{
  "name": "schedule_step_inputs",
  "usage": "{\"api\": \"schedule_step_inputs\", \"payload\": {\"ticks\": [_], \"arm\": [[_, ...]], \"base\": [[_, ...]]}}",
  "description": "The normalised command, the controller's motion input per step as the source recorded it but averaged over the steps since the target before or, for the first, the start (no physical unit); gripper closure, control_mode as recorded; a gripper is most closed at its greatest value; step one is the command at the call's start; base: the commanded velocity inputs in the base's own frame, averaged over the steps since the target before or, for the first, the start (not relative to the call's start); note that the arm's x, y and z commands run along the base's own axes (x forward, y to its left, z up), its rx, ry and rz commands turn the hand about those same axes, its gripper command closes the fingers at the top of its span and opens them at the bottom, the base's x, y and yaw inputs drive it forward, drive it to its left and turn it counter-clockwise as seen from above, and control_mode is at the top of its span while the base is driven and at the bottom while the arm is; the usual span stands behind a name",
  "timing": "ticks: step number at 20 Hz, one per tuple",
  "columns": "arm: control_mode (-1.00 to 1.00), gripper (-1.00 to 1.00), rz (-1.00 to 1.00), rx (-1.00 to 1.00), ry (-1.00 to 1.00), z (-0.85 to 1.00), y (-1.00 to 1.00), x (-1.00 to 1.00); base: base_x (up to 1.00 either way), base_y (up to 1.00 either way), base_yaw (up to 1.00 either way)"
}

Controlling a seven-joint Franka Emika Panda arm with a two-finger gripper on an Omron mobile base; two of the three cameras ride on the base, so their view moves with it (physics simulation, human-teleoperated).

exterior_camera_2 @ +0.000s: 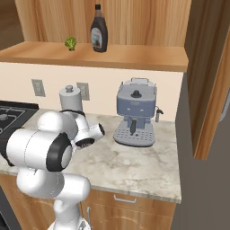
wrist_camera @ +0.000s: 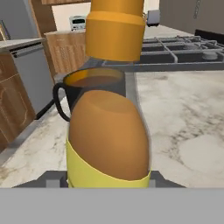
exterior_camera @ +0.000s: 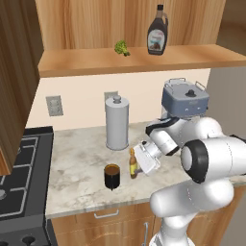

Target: Pick the syrup bottle and honey bottle from the cabinet and place them next to the mug.

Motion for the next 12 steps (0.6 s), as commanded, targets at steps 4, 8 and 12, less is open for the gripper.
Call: {"api": "schedule_step_inputs", "payload": {"ticks": [4,8,12], "arm": [[-1.0,1.0,0.1,0.13,0.0,-0.02,0.0,0.0],[-1.0,1.0,0.09,0.1,0.0,-0.03,0.0,0.0],[-1.0,1.0,0.07,0.08,0.0,-0.01,0.0,-0.02]], "base": [[0.0,0.0,0.0],[0.0,0.0,0.0],[0.0,0.0,0.0]]}}
